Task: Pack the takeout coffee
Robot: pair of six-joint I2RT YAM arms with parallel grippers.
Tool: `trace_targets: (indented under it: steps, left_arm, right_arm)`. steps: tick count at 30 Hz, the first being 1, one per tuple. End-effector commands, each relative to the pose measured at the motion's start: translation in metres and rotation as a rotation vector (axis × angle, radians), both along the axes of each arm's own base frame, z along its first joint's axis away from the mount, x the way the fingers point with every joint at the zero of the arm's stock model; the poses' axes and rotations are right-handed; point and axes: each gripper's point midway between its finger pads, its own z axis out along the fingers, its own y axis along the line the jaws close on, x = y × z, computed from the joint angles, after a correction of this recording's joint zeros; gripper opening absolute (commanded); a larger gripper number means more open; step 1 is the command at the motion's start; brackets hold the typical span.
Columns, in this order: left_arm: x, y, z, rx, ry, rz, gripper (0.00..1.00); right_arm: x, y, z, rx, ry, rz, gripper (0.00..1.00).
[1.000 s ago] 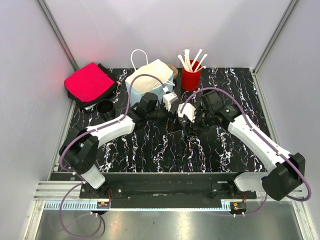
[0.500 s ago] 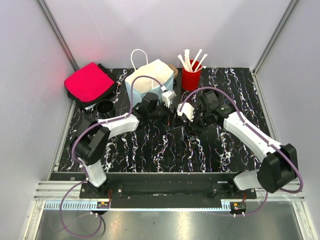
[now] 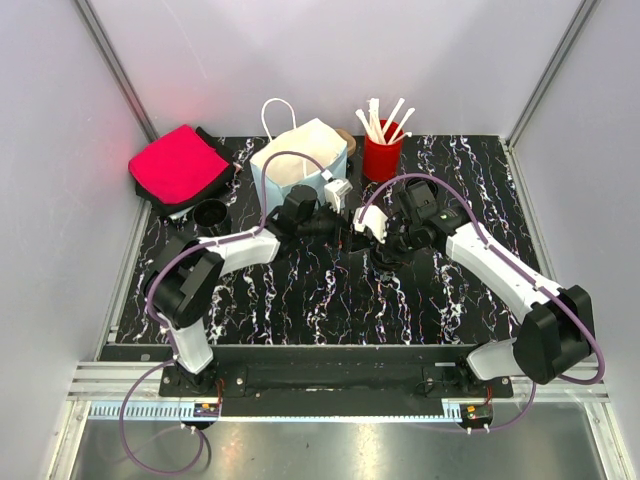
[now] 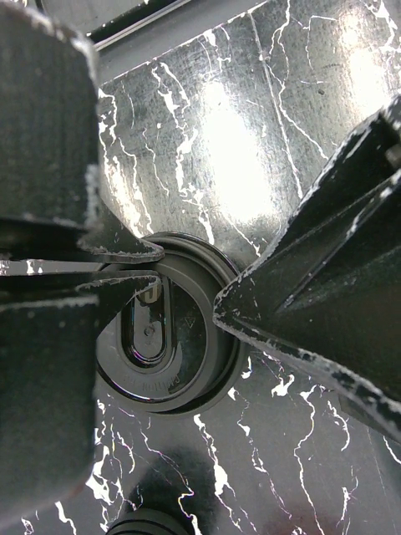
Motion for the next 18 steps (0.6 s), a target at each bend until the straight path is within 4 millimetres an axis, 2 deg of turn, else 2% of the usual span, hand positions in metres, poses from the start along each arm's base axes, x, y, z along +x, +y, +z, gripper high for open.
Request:
trace_targets:
  steps: [1, 8, 18]
  left_arm:
    - [0.0, -0.005, 0.004, -0.035, -0.028, -0.017, 0.86]
    - [-0.003, -0.006, -0.001, -0.032, -0.02, -0.019, 0.83]
    - [-0.015, -0.006, 0.009, -0.1, -0.026, -0.058, 0.83]
  right_arm:
    - [-0.002, 0.004, 0.002, 0.029, 0.016, 0.0, 0.0]
    - [-0.008, 0.003, -0.005, 0.022, 0.052, 0.004, 0.0]
    - [-0.008, 0.002, -0.008, 0.017, 0.061, -0.006, 0.0]
